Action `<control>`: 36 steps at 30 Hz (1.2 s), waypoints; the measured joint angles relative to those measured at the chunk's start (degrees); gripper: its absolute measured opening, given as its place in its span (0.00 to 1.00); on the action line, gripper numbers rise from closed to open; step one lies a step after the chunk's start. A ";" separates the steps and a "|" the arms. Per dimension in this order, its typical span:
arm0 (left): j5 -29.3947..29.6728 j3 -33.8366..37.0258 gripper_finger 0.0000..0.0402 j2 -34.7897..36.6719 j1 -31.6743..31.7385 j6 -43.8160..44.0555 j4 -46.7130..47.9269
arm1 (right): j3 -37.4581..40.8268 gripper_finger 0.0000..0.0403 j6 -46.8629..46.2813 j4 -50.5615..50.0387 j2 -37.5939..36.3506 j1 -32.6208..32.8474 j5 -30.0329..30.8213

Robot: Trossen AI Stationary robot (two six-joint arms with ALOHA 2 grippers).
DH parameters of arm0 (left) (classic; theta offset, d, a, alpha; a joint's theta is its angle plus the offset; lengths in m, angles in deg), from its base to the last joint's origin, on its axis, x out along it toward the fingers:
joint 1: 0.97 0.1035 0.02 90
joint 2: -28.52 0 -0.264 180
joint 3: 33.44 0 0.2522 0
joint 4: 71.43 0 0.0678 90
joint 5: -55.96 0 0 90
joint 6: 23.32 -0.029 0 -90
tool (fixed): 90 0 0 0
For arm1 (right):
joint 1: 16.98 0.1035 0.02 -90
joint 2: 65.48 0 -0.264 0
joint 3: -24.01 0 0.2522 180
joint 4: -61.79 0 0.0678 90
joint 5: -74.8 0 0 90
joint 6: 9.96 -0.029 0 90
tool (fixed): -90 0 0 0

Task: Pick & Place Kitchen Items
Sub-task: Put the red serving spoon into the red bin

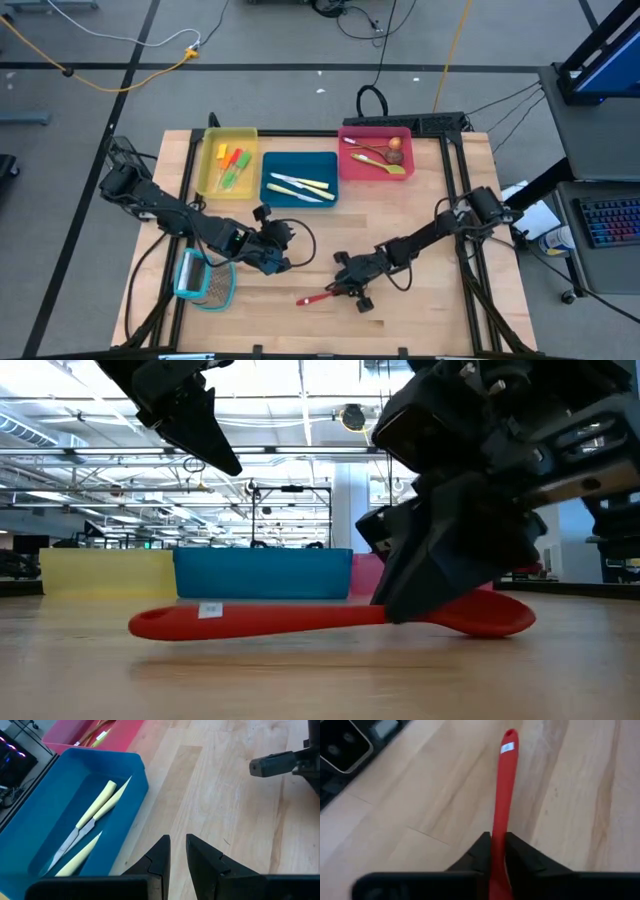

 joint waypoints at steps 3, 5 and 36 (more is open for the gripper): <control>0.00 0.00 0.17 0.00 0.00 0.00 0.00 | 0.05 0.03 1.54 -0.81 -0.75 -0.57 0.20; 0.00 0.00 0.17 0.00 0.00 0.00 0.01 | 0.13 0.03 2.42 -2.33 -2.08 -1.06 1.76; -0.24 0.00 0.17 0.00 -0.48 1.95 0.14 | 0.15 0.53 -3.59 24.20 8.41 -2.28 -4.53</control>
